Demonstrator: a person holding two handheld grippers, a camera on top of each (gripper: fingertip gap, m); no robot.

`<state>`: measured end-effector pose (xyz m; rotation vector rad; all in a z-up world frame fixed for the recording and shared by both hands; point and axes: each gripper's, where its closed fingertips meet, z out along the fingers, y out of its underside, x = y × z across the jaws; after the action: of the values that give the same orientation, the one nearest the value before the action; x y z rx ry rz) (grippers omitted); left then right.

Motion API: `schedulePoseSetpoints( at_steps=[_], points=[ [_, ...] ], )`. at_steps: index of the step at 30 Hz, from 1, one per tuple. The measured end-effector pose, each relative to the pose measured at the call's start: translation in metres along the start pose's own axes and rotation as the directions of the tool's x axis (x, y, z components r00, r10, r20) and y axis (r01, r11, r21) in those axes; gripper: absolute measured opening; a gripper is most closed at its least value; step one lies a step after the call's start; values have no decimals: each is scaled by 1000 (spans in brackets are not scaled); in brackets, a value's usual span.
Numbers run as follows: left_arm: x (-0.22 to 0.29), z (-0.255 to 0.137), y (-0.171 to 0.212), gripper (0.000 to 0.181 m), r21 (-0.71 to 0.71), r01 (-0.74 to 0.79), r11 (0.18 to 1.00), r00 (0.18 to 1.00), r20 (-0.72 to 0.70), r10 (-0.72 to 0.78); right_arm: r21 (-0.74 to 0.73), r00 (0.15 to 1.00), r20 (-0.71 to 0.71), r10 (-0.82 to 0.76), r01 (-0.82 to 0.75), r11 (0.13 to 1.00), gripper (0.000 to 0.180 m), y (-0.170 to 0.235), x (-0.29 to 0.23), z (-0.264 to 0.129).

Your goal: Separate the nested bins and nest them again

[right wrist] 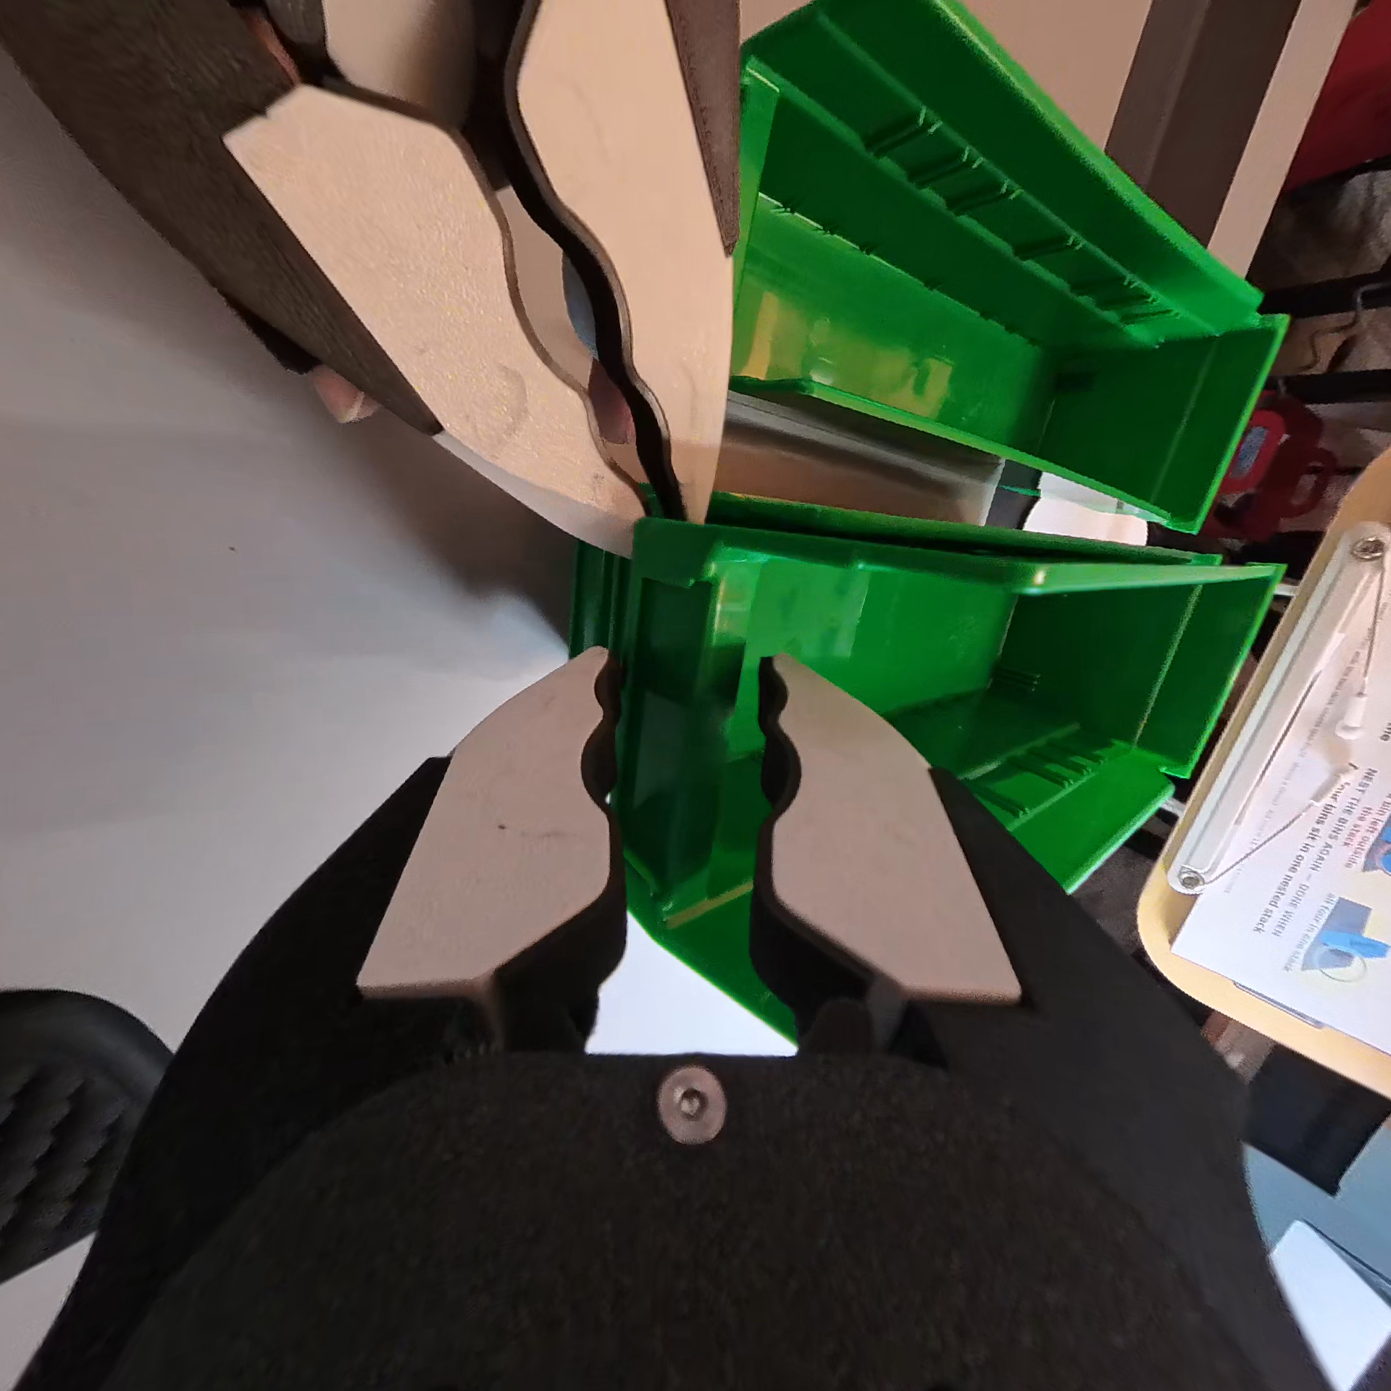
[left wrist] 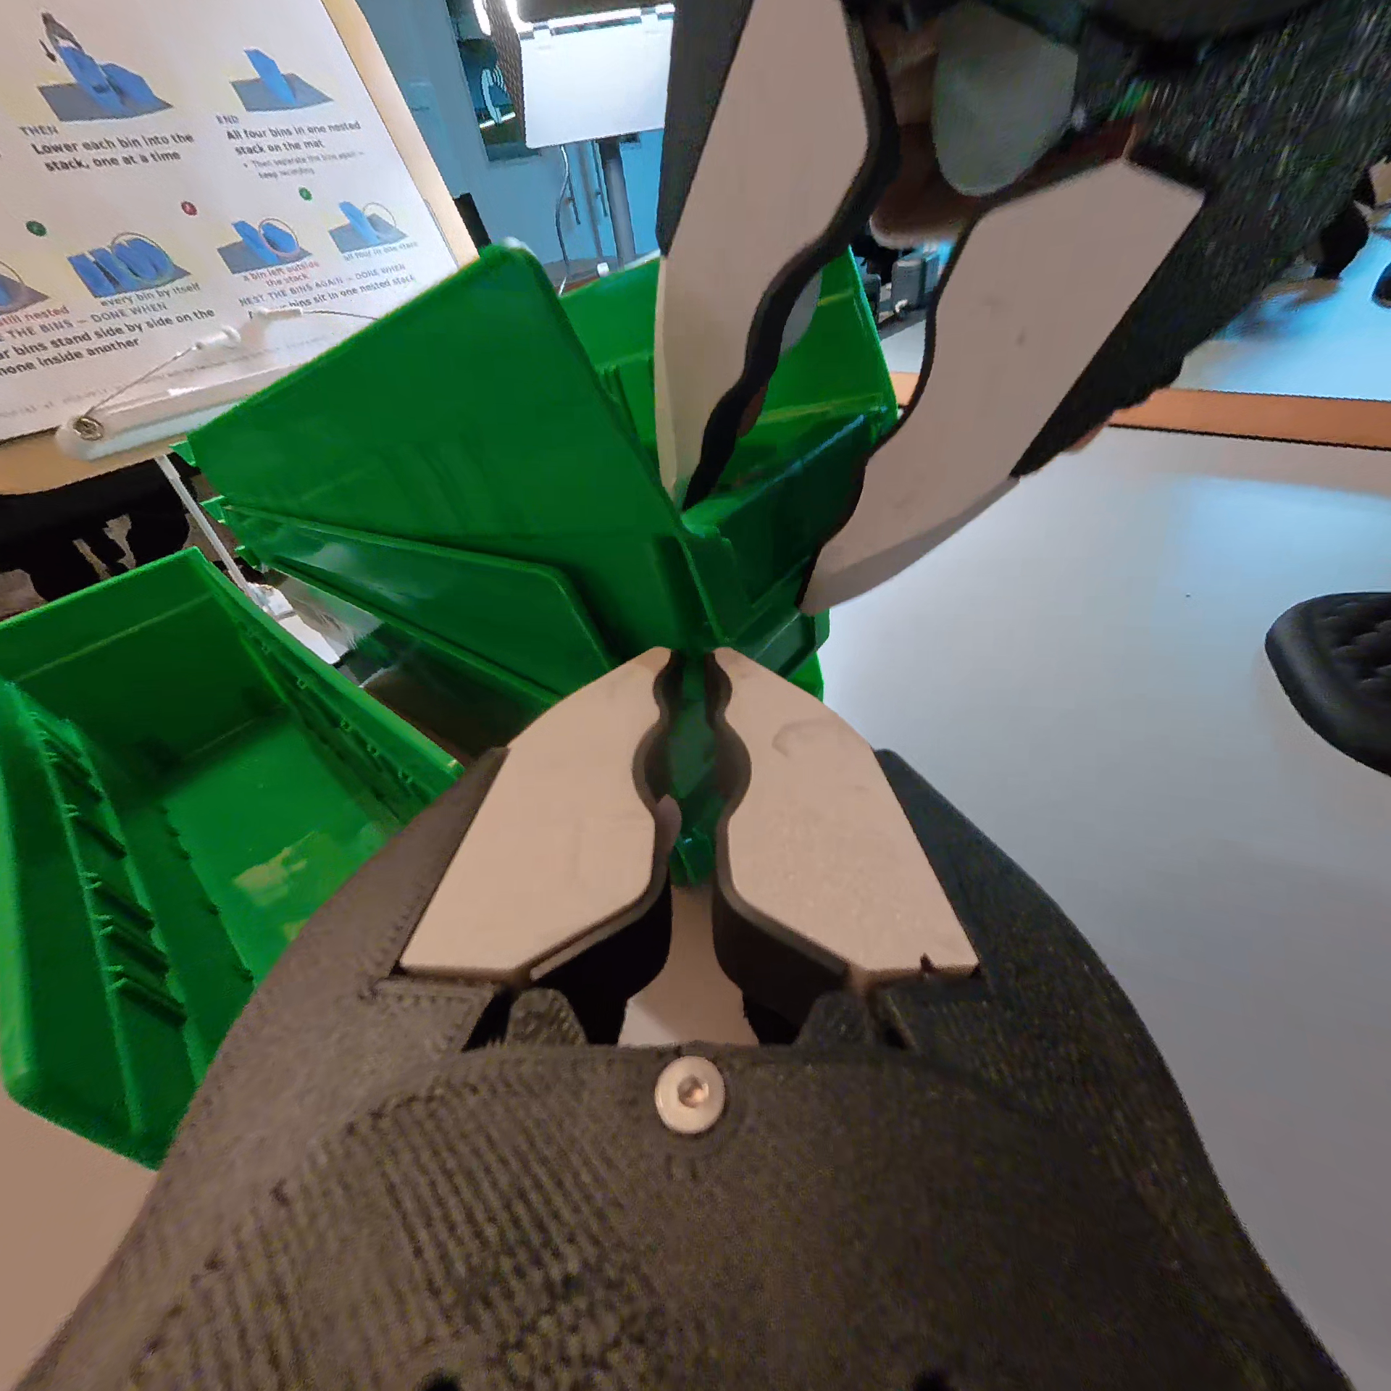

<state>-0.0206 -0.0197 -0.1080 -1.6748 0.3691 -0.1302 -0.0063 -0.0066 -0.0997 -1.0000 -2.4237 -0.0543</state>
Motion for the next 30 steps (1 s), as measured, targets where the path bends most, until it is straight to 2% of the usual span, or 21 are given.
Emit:
schedulePoseSetpoints(
  at_steps=[4,6,8,12,18,23,30],
  points=[
    [-3,-1,-5,1,18,8,1000,1000,12,-8,-78,999,-38,4,-7,997,46,14,0,19],
    [-2,-2,-6,2,25,24,999,1000,-3,-24,-109,999,-54,0,-6,994,43,21,-1,27],
    [-3,-4,-8,2,32,26,999,1000,-3,-26,-105,999,-40,34,-38,994,33,21,-5,29],
    [-3,-10,-7,13,18,16,1000,1000,-11,-16,-102,998,-41,42,-46,994,32,23,-5,28],
    [-14,-33,5,28,-8,38,999,999,14,-38,-89,996,0,86,-85,992,33,21,-3,11],
    [-27,-51,20,29,-27,34,999,998,57,-32,-49,990,24,136,-135,990,34,17,3,-8],
    [-28,-50,29,31,-55,24,998,998,63,-21,35,978,47,205,-206,978,35,15,18,-33]
  ],
)
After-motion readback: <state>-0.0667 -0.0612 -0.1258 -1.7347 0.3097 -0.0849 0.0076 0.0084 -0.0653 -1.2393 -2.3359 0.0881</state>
